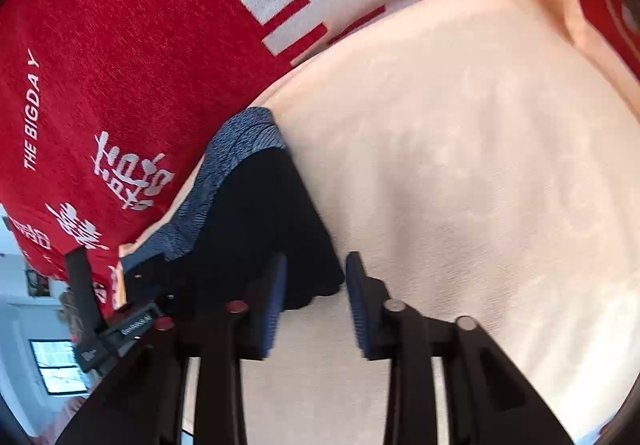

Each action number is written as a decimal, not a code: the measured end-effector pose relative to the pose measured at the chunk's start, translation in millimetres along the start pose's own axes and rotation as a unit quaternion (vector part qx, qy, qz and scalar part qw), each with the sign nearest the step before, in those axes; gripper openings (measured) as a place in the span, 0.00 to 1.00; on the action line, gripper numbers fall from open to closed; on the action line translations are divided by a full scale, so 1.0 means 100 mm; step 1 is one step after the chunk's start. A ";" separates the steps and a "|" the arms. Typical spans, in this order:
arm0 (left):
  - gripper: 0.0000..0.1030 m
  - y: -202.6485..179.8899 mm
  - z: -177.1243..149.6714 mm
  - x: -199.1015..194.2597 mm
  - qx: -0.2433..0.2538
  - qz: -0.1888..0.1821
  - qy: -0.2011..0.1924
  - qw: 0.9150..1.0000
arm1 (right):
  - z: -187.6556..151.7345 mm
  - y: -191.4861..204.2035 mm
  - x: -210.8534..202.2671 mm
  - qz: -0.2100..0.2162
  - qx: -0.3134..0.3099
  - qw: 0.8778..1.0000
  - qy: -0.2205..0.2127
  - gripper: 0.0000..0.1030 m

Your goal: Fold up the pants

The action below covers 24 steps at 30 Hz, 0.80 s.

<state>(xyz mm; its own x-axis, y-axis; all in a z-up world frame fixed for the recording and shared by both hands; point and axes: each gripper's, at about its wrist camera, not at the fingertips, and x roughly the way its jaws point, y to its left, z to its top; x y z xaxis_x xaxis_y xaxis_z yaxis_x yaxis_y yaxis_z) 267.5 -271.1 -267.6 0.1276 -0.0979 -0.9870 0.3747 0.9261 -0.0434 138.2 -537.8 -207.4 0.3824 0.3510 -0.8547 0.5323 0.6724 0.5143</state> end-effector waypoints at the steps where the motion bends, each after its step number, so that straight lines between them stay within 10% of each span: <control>1: 1.00 -0.01 -0.01 -0.04 0.001 0.000 0.004 1.000 | 0.02 -0.06 -0.06 -0.005 0.000 1.000 0.001 0.49; 10: 1.00 -0.48 -0.32 -0.12 0.025 0.009 0.049 0.998 | -0.36 -0.08 -0.16 -0.019 0.027 0.999 0.043 0.71; 24: 1.00 -0.03 -0.91 -0.84 0.034 0.012 0.053 0.998 | -1.10 0.69 -0.02 -0.060 -0.027 0.993 0.099 0.79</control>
<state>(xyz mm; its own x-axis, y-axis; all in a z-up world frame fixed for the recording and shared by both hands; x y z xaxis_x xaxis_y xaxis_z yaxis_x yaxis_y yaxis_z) 172.1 -232.0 -199.0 0.0418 -0.0337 -0.9986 0.4340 0.9008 -0.0122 91.3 -420.0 -178.1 0.1591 0.3845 -0.9093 0.5220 0.7490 0.4080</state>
